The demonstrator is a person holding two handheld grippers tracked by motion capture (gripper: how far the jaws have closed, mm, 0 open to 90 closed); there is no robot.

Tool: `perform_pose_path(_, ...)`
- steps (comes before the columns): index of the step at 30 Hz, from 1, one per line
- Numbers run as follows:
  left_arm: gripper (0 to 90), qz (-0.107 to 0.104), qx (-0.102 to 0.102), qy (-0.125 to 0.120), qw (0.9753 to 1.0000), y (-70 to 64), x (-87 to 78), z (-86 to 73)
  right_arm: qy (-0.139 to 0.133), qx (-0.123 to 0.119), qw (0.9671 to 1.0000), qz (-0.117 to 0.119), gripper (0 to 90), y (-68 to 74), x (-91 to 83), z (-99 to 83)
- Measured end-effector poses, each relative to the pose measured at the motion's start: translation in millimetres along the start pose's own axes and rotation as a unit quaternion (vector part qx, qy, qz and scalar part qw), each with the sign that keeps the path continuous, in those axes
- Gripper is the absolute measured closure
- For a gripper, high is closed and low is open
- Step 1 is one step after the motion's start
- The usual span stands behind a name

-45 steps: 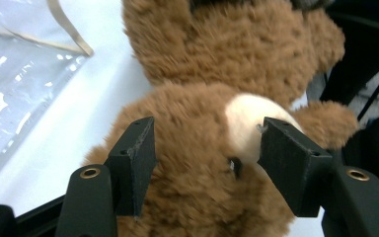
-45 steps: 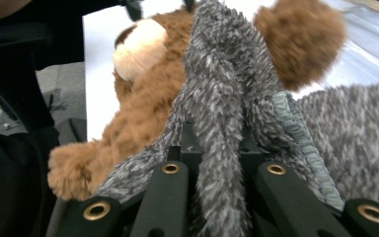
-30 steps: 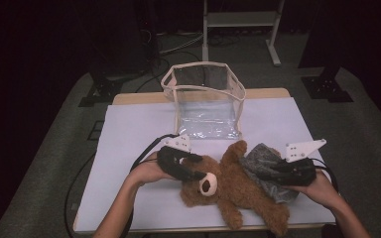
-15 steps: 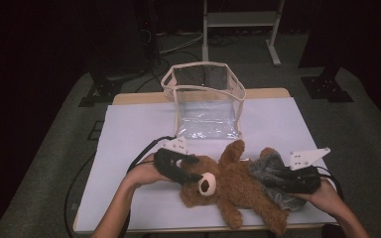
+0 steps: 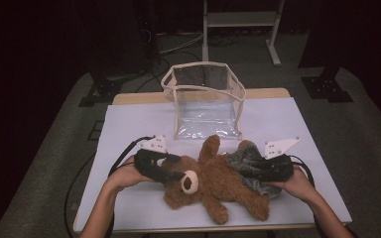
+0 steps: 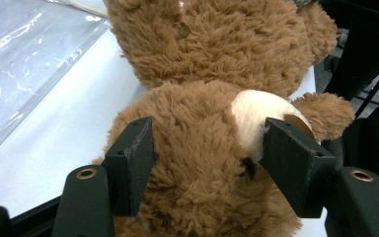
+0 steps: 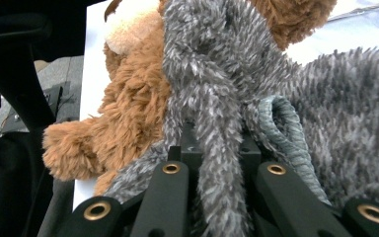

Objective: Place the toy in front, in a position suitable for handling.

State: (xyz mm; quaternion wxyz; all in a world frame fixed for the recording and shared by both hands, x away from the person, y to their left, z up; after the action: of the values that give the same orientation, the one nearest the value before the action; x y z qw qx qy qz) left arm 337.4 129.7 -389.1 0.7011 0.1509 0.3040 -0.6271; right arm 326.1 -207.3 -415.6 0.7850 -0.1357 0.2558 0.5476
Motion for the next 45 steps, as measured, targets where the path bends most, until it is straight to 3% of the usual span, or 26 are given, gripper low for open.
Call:
perform_pose_path(4,36.7,-0.01,0.001,-0.006,0.9999,-0.4,4.9,1.7,-0.009,-0.006,0.9999,-0.01,79.9,-2.8,-14.1,9.8)
perform_pose_path(6,36.7,-0.014,0.006,-0.002,0.9999,-1.9,7.7,3.8,-0.016,-0.017,0.9996,-0.018,79.9,-4.6,-17.1,24.7)
perform_pose_path(8,36.6,-0.014,0.01,0.002,0.9998,-3.0,8.1,5.5,-0.003,-0.032,0.9994,-0.014,79.8,-8.0,-5.2,45.1)
perform_pose_path(9,36.6,-0.012,0.009,0.003,0.9999,-3.6,8.0,5.9,-0.003,-0.032,0.9994,-0.014,79.8,-8.0,-5.2,45.1)
perform_pose_path(11,36.4,-0.01,0.012,0.006,0.9999,-3.6,6.9,5.8,0.021,-0.038,0.999,-0.005,79.9,-11.2,9.7,52.2)
perform_pose_path(12,35.8,-0.008,0.008,0.004,0.9999,-2.7,4.9,4.5,0.038,-0.032,0.9987,0.007,79.9,-13.5,19.9,51.5)
perform_pose_path(13,34.6,-0.008,0.008,0.004,0.9999,-2.7,4.9,4.5,0.038,-0.028,0.9988,0.011,80.1,-13.8,20.9,49.7)
perform_pose_path(19,27.9,-0.014,0.003,-0.021,0.9997,-4.2,0.8,0.3,0.031,-0.023,0.9989,0.028,80.5,0.6,14.5,32.4)
perform_pose_path(22,21.7,-0.007,0.001,-0.023,0.9997,-4.3,-0.4,0.3,0.03,-0.032,0.9987,0.025,80.7,10.0,12.6,28.6)
perform_pose_path(25,18.7,0.007,-0.01,-0.009,0.9999,-2.4,0.0,-1.1,0.029,-0.037,0.9984,0.03,80.9,16.0,11.6,25.7)
perform_pose_path(30,17.7,-0.033,-0.033,-0.008,0.9989,-0.4,12.8,-6.9,0.017,-0.037,0.9986,0.034,81.0,26.1,6.8,14.4)
perform_pose_path(33,17.8,-0.063,-0.054,-0.006,0.9965,2.2,21.6,-7.7,0.014,-0.037,0.9987,0.033,81.0,27.8,5.5,11.8)
perform_pose_path(36,18.5,-0.077,-0.053,-0.001,0.9956,1.2,28.3,-6.8,0.016,-0.037,0.9986,0.033,81.0,28.2,5.4,12.2)
perform_pose_path(38,23.2,-0.086,-0.045,0.004,0.9953,-0.5,31.3,-4.6,0.017,-0.042,0.9984,0.032,81.0,28.5,5.8,13.2)
perform_pose_path(40,33.8,-0.09,-0.038,0.006,0.9952,-2.3,31.2,-4.0,0.019,-0.039,0.9985,0.033,80.9,28.6,4.6,13.1)
perform_pose_path(41,33.8,-0.089,-0.038,0.006,0.9953,-2.9,30.9,-4.0,0.019,-0.039,0.9985,0.033,80.9,28.6,4.6,13.1)
perform_pose_path(42,43.7,-0.081,-0.036,0.007,0.996,-3.3,30.5,-4.6,0.015,-0.037,0.9986,0.033,80.9,27.9,4.4,12.2)
perform_pose_path(45,52.6,-0.068,-0.032,0.006,0.9972,-3.6,29.9,-5.0,0.011,-0.033,0.9989,0.032,80.8,26.8,4.2,11.6)
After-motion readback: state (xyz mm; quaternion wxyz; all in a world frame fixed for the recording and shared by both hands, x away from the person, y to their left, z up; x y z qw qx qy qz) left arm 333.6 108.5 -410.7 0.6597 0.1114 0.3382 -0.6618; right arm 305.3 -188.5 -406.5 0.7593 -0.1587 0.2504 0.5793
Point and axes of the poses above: each handheld gripper's, and its own axes: x roughly forward along the jaws, z roughly out of its top, y roughly to its left, the point moved 3 cm from there along x, roughly forward along the jaws, and after that the axes turned 6 degrees about -z, right-handed, at the moved point
